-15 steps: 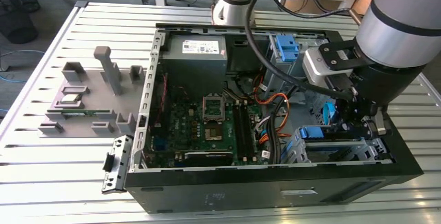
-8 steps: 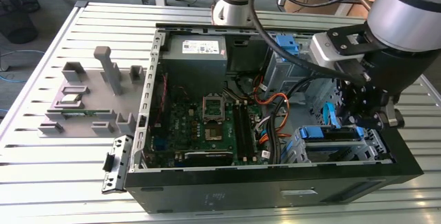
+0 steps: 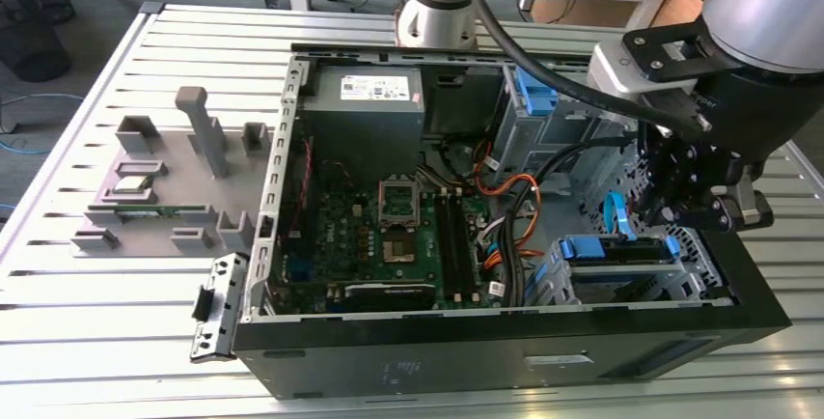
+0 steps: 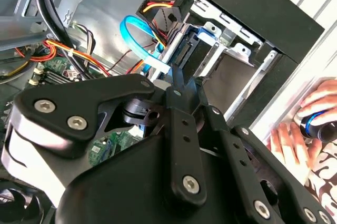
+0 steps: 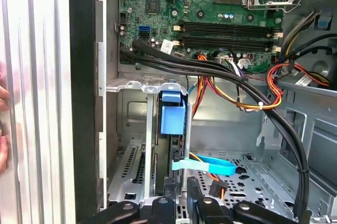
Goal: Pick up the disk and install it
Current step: 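Insert the first disk wire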
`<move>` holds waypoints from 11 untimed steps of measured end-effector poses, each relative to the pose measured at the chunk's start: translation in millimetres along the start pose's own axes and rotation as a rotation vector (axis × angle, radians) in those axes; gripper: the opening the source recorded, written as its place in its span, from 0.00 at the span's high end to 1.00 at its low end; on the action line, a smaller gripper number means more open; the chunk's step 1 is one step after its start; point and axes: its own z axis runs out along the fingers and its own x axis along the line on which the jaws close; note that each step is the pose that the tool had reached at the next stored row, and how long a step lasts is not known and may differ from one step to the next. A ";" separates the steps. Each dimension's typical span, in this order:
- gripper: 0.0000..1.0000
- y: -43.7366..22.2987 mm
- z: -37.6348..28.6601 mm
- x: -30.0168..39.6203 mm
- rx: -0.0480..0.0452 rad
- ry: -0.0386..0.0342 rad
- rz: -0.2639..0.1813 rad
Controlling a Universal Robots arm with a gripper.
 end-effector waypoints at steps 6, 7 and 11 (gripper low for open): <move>0.76 -0.7 0.7 0.0 -0.0684 -0.0028 0.002; 0.76 -0.9 0.8 0.1 -0.0865 -0.0036 0.003; 0.76 -1.1 1.1 0.0 -0.1208 -0.0051 0.004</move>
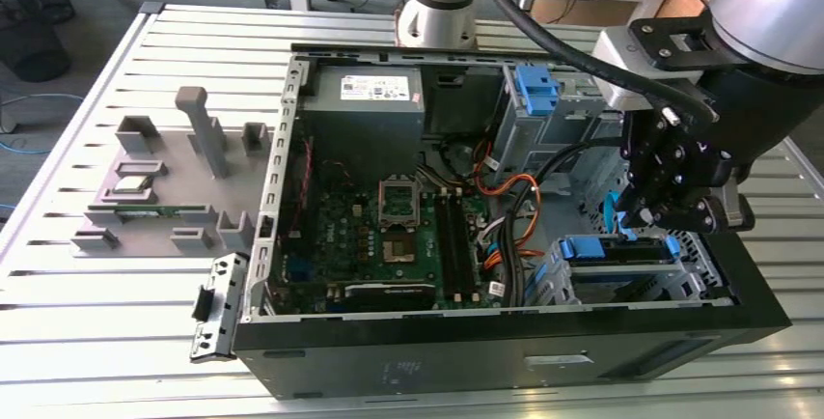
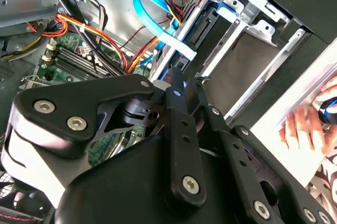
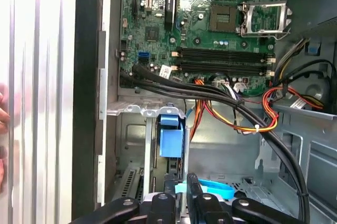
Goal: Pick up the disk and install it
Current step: 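Insert the first disk wire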
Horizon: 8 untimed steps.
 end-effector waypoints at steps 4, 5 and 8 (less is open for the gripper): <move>0.76 0.0 0.1 0.0 0.0000 -0.0005 0.003; 0.76 0.0 0.2 0.1 0.0003 -0.0008 0.011; 0.76 -0.1 0.5 0.1 0.0016 -0.0010 0.049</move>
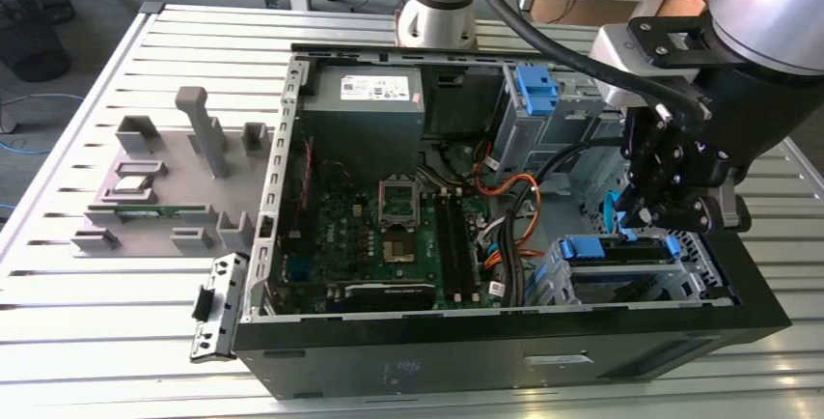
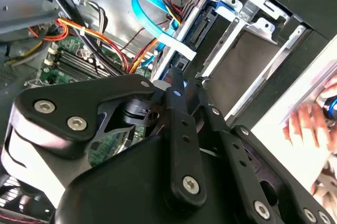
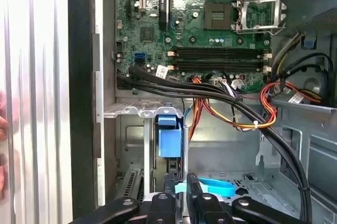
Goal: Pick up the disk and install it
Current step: 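Insert the first disk wire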
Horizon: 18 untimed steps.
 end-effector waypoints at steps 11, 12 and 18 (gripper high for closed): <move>0.76 -1.9 0.7 0.1 -0.0580 0.0011 0.032; 0.76 -1.9 0.7 0.2 -0.0582 0.0012 0.032; 0.76 -7.6 1.1 0.2 -0.0593 0.0013 0.032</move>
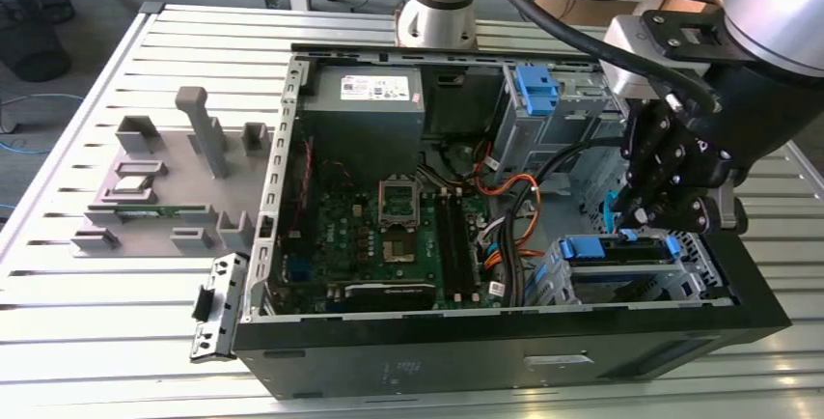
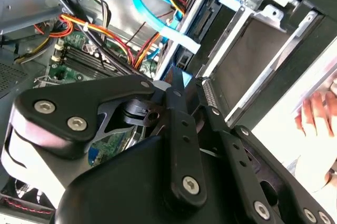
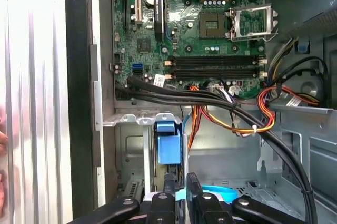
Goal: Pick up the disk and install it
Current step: 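Insert the first disk wire, then insert the second disk wire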
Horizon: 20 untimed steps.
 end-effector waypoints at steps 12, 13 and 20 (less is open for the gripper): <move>0.76 -25.9 0.6 -1.0 -0.0052 0.0002 0.000; 0.76 -26.2 0.6 -1.0 -0.0052 0.0002 0.000; 0.76 -27.5 0.7 -1.0 -0.0052 0.0001 0.000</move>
